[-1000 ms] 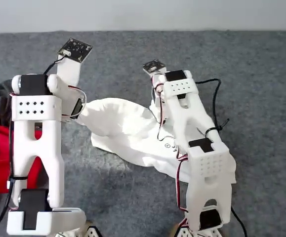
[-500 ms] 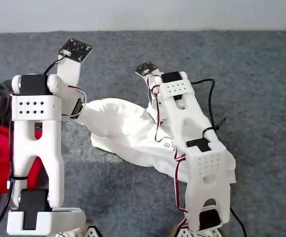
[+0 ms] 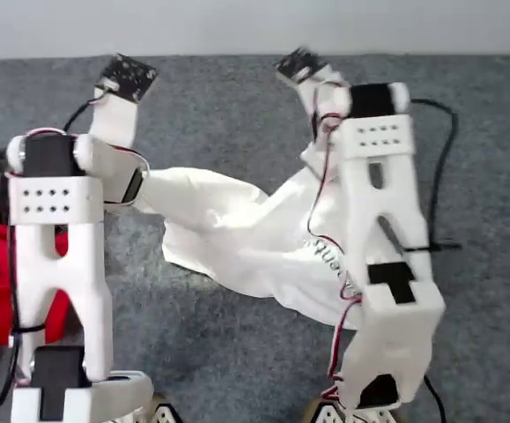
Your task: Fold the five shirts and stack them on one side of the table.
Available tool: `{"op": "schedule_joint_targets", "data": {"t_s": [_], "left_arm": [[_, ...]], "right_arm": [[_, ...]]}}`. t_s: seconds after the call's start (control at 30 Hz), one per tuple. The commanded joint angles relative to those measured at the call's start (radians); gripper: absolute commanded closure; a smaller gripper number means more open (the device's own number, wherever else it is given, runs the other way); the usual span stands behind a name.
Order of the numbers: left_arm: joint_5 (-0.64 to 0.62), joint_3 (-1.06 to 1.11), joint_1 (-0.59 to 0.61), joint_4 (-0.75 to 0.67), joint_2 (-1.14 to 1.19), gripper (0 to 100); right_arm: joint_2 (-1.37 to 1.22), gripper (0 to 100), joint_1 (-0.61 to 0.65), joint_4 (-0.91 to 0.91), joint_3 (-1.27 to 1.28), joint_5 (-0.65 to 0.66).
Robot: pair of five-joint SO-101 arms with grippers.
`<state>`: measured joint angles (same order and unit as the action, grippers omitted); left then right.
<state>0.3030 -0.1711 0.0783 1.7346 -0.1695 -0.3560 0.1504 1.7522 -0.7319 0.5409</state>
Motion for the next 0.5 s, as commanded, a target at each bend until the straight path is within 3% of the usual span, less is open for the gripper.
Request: {"op": "schedule_joint_targets", "data": {"t_s": [0.0,0.33,0.47], "left_arm": [[0.012,-0.064,0.005,0.018,-0.087,99],[0.014,-0.409,0.003,0.017,-0.172,99],[0.112,-0.602,0.005,0.015,-0.167,99]], "right_arm": [[0.179,98.8,-0.048,0.042,-0.051,0.02],[0.556,98.8,-0.147,0.041,-0.051,0.063],[0.667,98.8,-0.228,0.016,-0.052,0.063]]}}
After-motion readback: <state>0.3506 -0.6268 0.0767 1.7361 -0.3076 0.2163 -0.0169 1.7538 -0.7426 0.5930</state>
